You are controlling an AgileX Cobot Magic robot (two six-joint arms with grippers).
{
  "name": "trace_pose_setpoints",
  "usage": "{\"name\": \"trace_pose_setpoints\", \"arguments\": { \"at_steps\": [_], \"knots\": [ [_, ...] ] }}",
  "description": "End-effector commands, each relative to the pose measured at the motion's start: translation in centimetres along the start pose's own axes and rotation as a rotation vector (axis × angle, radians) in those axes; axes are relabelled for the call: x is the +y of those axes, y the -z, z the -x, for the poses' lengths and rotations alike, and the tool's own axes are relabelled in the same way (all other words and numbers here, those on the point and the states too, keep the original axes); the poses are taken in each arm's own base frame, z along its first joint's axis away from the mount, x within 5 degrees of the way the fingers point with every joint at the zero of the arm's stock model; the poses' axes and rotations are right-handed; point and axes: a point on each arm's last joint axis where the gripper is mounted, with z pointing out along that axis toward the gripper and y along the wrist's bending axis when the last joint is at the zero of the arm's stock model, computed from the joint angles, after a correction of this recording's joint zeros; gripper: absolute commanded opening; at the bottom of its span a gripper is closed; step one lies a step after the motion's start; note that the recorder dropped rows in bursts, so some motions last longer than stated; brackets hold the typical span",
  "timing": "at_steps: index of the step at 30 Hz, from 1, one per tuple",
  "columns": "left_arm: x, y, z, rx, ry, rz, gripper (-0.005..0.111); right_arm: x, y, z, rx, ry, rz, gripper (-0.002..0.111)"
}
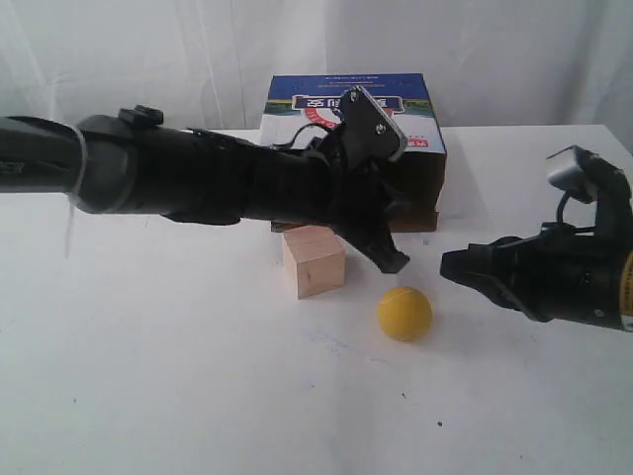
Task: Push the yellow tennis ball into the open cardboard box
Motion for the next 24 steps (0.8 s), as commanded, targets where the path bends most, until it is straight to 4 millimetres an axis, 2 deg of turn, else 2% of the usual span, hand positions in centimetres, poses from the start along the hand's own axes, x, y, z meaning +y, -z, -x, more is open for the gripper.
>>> {"name": "trace_pose_setpoints", "arguments": {
  "at_steps": [1, 5, 11, 20, 24],
  "knots": [
    [0.8, 2.6, 1.4, -0.006, -0.087, 0.089, 0.0, -0.3, -2.3, 0.0, 0.04, 0.035, -0.007, 0.0],
    [0.9, 4.7, 1.3, 0.003, -0.074, 0.116, 0.0, -1.2, -4.0, -0.4, 0.095, 0.017, -0.026, 0.0],
    [1.9, 7.7, -0.1, 0.033, -0.034, 0.168, 0.0, -2.1, -5.0, -0.8, 0.135, -0.002, -0.041, 0.0],
    [4.2, 13.2, 0.8, 0.007, 0.034, 0.348, 0.0, -3.1, -5.8, -1.6, 0.176, -0.032, -0.06, 0.0],
    [4.7, 15.5, 0.8, 0.046, 0.044, 0.472, 0.0, -3.7, -6.3, -1.0, 0.172, -0.022, -0.102, 0.0]
  ]
}}
